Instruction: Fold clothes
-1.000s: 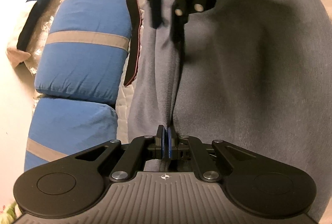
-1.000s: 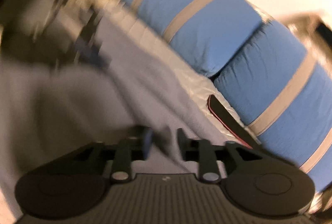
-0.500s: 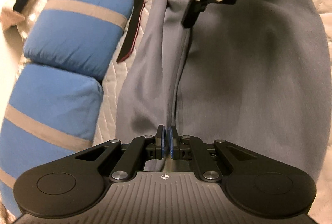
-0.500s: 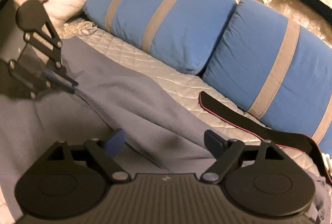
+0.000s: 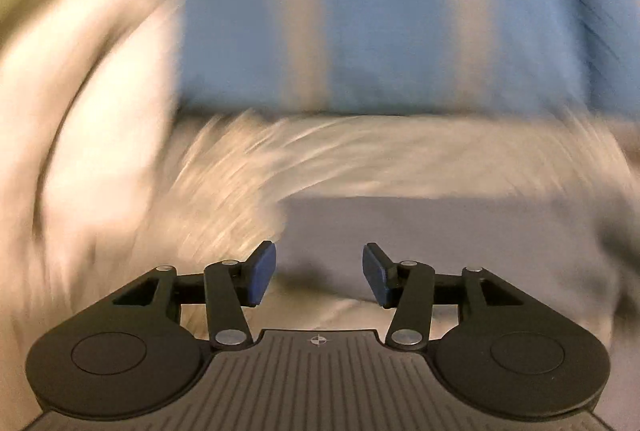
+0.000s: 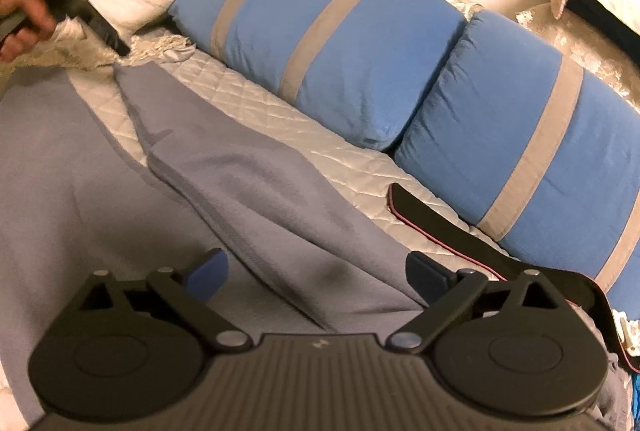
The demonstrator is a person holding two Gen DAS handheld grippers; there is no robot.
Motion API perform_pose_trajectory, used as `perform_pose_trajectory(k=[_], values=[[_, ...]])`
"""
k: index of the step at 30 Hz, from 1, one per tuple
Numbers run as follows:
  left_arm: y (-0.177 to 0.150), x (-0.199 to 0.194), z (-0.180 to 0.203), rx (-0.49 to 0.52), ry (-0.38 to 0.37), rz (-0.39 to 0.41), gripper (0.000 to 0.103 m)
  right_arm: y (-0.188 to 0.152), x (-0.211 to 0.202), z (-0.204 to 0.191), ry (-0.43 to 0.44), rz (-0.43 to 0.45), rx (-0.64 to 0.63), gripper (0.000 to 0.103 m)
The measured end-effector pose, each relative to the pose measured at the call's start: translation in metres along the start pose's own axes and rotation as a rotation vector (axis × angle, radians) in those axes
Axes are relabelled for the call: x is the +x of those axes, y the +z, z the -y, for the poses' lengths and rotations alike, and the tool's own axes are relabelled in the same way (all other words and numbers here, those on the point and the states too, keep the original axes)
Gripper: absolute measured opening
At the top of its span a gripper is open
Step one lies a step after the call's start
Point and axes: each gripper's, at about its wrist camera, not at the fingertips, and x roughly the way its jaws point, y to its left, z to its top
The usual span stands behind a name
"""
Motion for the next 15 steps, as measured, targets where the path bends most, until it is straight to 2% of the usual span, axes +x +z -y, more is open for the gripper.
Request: perform_pose_trajectory(k=[1,2,5,10,13,15], values=[[0.002,0.006,-0.021,-0.140,-0.016,-0.027,0.047,0.000,0.000,-0.002,0.002,-0.001,-0.005,0.100],[0.002,0.013,-0.033,-0.238,-0.042,-0.047,0.047,0.000,0.001,-0.003,0.003,-0.002,-0.007,0.100],[-0.007,0.027,-0.062,-0.492,-0.143,-0.098,0.046,-0.001,0.002,-0.007,0.006,-0.003,-0.014,0.101],[-0.021,0.053,-0.074,-0.691,-0.271,-0.163,0.045,0.000,0.004,-0.010,0.008,-0.007,-0.013,0.101],[-0.025,0.063,-0.082,-0.765,-0.296,-0.146,0.044,-0.001,0.006,-0.010,0.006,-0.012,-0.010,0.101],[-0.027,0.069,-0.085,-0.809,-0.302,-0.143,0.037,-0.001,0.007,-0.010,0.006,-0.013,-0.008,0.101]])
